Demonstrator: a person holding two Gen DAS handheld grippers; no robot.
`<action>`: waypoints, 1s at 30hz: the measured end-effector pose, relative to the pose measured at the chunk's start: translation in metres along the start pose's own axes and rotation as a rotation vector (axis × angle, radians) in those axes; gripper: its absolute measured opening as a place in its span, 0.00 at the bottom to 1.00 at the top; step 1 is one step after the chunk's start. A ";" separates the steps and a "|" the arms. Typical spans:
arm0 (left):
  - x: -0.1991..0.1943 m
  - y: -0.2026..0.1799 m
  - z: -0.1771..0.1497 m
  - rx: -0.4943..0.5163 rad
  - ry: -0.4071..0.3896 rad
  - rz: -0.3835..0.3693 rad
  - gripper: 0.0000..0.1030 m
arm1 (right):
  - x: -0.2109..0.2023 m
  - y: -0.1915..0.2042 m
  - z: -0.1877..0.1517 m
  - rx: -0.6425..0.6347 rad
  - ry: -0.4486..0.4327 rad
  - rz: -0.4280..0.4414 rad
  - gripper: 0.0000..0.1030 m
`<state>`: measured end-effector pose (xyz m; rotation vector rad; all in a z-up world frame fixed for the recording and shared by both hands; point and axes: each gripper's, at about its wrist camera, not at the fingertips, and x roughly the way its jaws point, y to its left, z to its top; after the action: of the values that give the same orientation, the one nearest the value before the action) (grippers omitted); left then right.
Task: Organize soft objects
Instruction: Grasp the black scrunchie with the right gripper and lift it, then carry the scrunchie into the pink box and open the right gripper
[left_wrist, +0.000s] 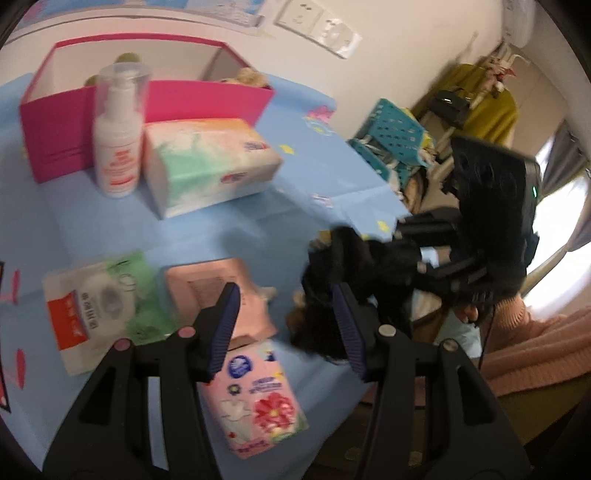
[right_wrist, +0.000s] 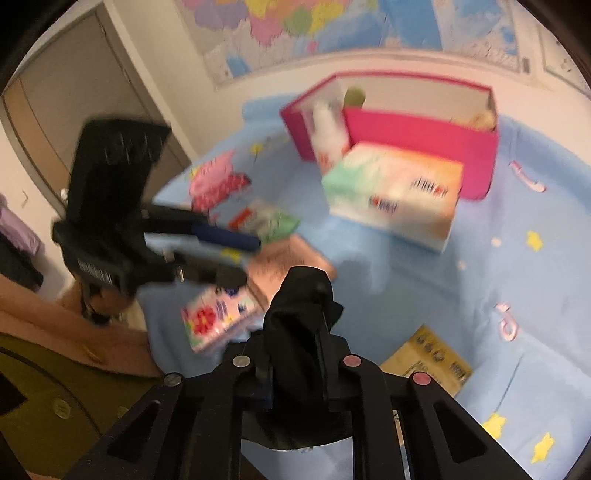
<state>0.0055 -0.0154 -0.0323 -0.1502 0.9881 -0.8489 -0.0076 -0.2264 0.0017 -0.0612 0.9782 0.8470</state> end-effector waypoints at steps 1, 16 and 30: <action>0.000 -0.002 0.001 0.008 0.002 -0.019 0.55 | -0.005 0.001 0.003 0.004 -0.021 -0.004 0.14; 0.018 0.001 0.054 -0.002 0.003 -0.185 0.66 | -0.033 -0.012 0.083 -0.044 -0.240 -0.010 0.14; 0.015 0.031 0.173 -0.051 -0.125 0.067 0.46 | -0.015 -0.069 0.185 -0.038 -0.349 -0.043 0.14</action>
<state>0.1625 -0.0485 0.0412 -0.2107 0.8933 -0.7443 0.1639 -0.2081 0.0988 0.0329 0.6315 0.8040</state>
